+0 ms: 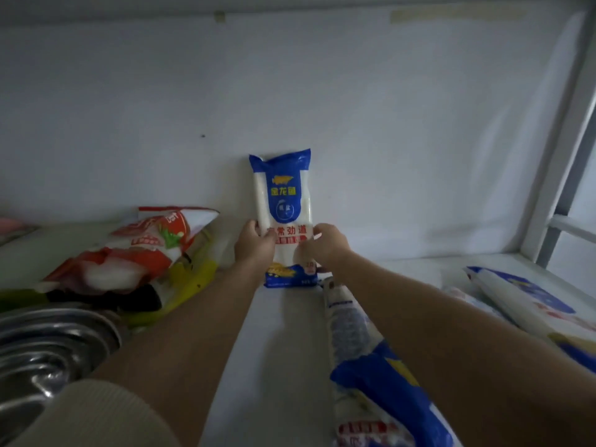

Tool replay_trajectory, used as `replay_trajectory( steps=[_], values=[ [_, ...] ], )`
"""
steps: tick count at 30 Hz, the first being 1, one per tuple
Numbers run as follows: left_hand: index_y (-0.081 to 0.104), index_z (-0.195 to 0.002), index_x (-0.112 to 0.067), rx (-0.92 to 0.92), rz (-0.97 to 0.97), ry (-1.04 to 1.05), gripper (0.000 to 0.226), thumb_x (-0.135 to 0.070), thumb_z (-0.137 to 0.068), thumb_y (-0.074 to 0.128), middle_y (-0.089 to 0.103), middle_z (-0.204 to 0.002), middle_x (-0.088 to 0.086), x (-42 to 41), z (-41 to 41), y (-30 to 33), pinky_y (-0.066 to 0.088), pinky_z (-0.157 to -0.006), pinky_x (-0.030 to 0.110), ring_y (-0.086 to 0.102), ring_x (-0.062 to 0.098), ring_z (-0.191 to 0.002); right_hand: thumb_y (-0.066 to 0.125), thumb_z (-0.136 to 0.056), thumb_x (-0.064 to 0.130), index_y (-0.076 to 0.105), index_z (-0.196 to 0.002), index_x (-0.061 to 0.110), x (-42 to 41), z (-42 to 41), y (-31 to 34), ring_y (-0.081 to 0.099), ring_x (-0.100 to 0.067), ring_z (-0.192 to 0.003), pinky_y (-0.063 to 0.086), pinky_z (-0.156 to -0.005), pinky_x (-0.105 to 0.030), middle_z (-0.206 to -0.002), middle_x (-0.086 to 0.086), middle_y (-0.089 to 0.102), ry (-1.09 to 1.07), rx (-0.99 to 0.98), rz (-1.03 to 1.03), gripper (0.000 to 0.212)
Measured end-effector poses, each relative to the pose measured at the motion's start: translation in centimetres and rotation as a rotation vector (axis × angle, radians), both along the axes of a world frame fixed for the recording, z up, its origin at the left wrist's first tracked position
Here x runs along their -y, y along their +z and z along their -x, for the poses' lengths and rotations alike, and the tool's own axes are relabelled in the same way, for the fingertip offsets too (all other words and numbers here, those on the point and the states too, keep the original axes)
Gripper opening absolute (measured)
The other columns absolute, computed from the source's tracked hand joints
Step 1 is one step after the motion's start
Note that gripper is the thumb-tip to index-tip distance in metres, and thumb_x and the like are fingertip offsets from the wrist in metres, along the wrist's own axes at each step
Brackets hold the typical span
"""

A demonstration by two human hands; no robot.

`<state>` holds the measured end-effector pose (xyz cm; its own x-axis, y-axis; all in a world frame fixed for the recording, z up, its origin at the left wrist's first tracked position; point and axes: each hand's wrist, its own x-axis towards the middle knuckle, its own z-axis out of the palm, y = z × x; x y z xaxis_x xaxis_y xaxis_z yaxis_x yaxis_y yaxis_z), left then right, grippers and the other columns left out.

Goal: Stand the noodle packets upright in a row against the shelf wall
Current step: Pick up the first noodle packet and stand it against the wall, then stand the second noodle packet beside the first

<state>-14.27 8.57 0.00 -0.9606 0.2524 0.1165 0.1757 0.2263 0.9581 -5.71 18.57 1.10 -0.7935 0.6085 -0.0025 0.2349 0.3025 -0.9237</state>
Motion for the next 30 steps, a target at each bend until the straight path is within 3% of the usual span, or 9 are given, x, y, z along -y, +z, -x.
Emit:
replay_trajectory(
  steps=[4, 9, 14, 17, 19, 22, 25, 28, 30],
  values=[
    [0.051, -0.102, -0.008, -0.220, 0.017, 0.214, 0.027, -0.020, -0.084, 0.068, 0.063, -0.106, 0.010, -0.3, -3.1, 0.8, 0.057, -0.081, 0.042, 0.064, 0.026, -0.092, 0.065, -0.087, 0.018, 0.060, -0.111, 0.008, -0.7, -1.2, 0.9, 0.062, -0.024, -0.094, 0.055, -0.088, -0.037, -0.103, -0.009, 0.065, -0.103, -0.058, -0.035, 0.027],
    [0.054, -0.085, -0.013, -0.109, 0.181, -0.171, 0.010, -0.023, -0.087, 0.055, 0.056, -0.075, 0.000, -1.8, -8.6, 0.2, 0.045, -0.059, 0.029, 0.054, 0.018, -0.068, 0.058, -0.085, 0.012, 0.063, -0.092, 0.011, -3.0, -4.9, 2.2, 0.064, -0.028, -0.091, 0.055, -0.086, -0.041, -0.100, -0.014, 0.069, -0.161, -0.048, -0.065, 0.009],
    [0.055, -0.066, -0.013, -0.218, 0.635, -0.491, 0.039, -0.048, -0.084, 0.051, 0.061, -0.067, 0.008, -3.7, -13.0, -0.1, 0.046, -0.065, 0.034, 0.058, 0.022, -0.064, 0.053, -0.084, 0.008, 0.066, -0.094, 0.006, -5.1, -9.4, 2.2, 0.059, -0.024, -0.077, 0.052, -0.069, -0.034, -0.086, -0.011, 0.066, -0.213, -0.009, -0.033, 0.017],
    [0.064, -0.093, -0.014, -0.207, 0.911, -0.647, 0.066, -0.075, -0.076, 0.048, 0.067, -0.091, 0.005, -4.4, -15.8, 1.7, 0.052, -0.082, 0.036, 0.062, 0.022, -0.082, 0.049, -0.087, 0.005, 0.066, -0.101, 0.002, -5.8, -11.6, 2.2, 0.059, -0.022, -0.077, 0.048, -0.066, -0.031, -0.088, -0.011, 0.065, -0.207, 0.037, -0.033, 0.022],
    [0.059, -0.117, -0.011, -0.134, 1.068, -0.765, 0.081, -0.079, -0.072, 0.053, 0.065, -0.107, 0.006, -4.6, -17.2, 3.0, 0.049, -0.093, 0.039, 0.062, 0.024, -0.094, 0.049, -0.088, 0.005, 0.066, -0.103, 0.001, -6.0, -12.5, 2.3, 0.059, -0.022, -0.078, 0.048, -0.068, -0.032, -0.090, -0.012, 0.065, -0.197, 0.060, -0.016, 0.023],
    [0.049, -0.131, -0.008, -0.162, 1.255, -0.885, 0.081, -0.068, -0.078, 0.062, 0.057, -0.101, 0.005, -4.7, -18.9, 4.1, 0.045, -0.085, 0.034, 0.057, 0.023, -0.092, 0.053, -0.090, 0.007, 0.066, -0.104, 0.000, -5.7, -13.6, 1.9, 0.060, -0.022, -0.081, 0.048, -0.069, -0.032, -0.090, -0.012, 0.065, -0.155, 0.120, 0.003, 0.021],
    [0.049, -0.128, -0.010, -0.180, 1.197, -0.888, 0.061, -0.048, -0.084, 0.069, 0.053, -0.079, 0.001, -4.8, -20.1, 4.6, 0.044, -0.074, 0.032, 0.056, 0.022, -0.083, 0.055, -0.088, 0.004, 0.067, -0.098, 0.000, -5.2, -14.2, 1.6, 0.059, -0.024, -0.080, 0.043, -0.058, -0.025, -0.086, -0.012, 0.065, -0.089, 0.168, -0.028, 0.016],
    [0.055, -0.116, -0.003, 0.155, 1.037, -0.819, 0.041, -0.022, -0.085, 0.074, 0.059, -0.079, 0.008, -4.7, -20.2, 4.1, 0.054, -0.078, 0.036, 0.058, 0.024, -0.069, 0.052, -0.085, -0.003, 0.070, -0.103, 0.000, -4.8, -14.8, 2.4, 0.055, -0.020, -0.085, 0.040, -0.046, -0.016, -0.077, -0.004, 0.063, -0.021, 0.204, -0.096, 0.025],
    [0.058, -0.119, 0.002, 0.150, 1.033, -0.772, 0.038, -0.010, -0.085, 0.071, 0.061, -0.082, 0.012, -4.2, -19.4, 5.1, 0.052, -0.072, 0.034, 0.058, 0.025, -0.068, 0.042, -0.082, -0.012, 0.070, -0.108, -0.001, -4.4, -15.0, 2.8, 0.052, -0.018, -0.087, 0.040, -0.043, -0.009, -0.086, -0.004, 0.065, 0.058, 0.218, -0.110, 0.040]
  ],
)
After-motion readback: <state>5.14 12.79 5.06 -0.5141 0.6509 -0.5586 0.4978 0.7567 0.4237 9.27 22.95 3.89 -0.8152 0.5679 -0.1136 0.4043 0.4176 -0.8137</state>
